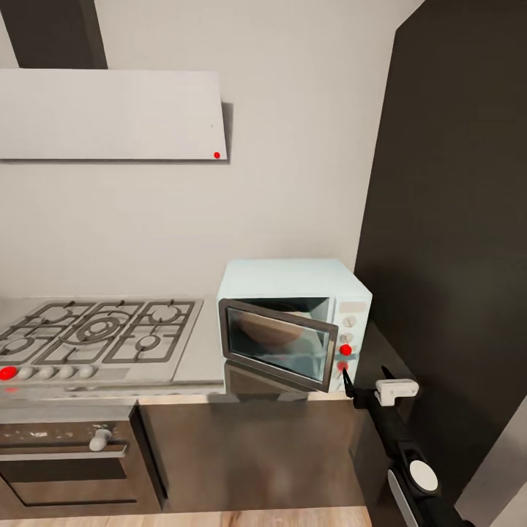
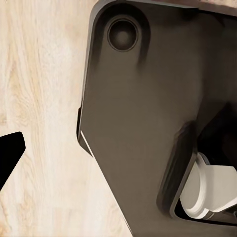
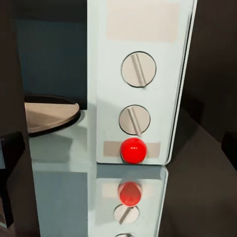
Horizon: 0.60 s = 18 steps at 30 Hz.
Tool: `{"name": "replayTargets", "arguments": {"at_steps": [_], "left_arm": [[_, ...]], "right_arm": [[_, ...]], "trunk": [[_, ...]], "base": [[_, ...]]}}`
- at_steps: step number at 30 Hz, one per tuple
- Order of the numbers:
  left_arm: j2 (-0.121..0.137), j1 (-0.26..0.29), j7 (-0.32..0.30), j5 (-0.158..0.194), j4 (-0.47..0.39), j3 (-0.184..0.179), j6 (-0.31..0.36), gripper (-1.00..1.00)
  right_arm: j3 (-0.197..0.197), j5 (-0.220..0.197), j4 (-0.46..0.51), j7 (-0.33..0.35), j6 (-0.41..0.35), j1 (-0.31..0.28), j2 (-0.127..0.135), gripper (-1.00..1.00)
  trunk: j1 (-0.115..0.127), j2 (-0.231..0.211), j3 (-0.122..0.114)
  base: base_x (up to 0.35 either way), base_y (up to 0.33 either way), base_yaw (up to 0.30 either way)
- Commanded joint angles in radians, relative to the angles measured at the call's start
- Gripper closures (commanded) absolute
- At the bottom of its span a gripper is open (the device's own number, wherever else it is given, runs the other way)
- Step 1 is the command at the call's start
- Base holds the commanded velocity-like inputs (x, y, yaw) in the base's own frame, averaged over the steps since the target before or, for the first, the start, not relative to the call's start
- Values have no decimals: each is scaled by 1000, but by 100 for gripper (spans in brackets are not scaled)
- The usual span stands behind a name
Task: In the kitchen, take the popcorn bag from the countertop, put it into the microwave, and heat it until the popcorn is cooked so the cooked popcorn ends up inside the bag.
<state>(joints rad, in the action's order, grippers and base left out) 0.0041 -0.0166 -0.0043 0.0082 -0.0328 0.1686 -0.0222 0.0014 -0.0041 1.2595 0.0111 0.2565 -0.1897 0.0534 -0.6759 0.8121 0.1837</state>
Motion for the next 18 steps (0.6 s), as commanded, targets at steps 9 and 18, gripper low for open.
{"name": "replayTargets", "arguments": {"at_steps": [9,18], "left_arm": [[0,0,0,1,-2,5,-1,-100],[0,0,0,1,-2,5,-2,-100]], "right_arm": [[-1,-1,-1,1,2,-1,0,-100],[-1,-1,0,1,3,-1,0,-100]], "trunk": [[0,1,1],[0,1,1]], "base": [[206,-61,0],[13,-4,0]]}}
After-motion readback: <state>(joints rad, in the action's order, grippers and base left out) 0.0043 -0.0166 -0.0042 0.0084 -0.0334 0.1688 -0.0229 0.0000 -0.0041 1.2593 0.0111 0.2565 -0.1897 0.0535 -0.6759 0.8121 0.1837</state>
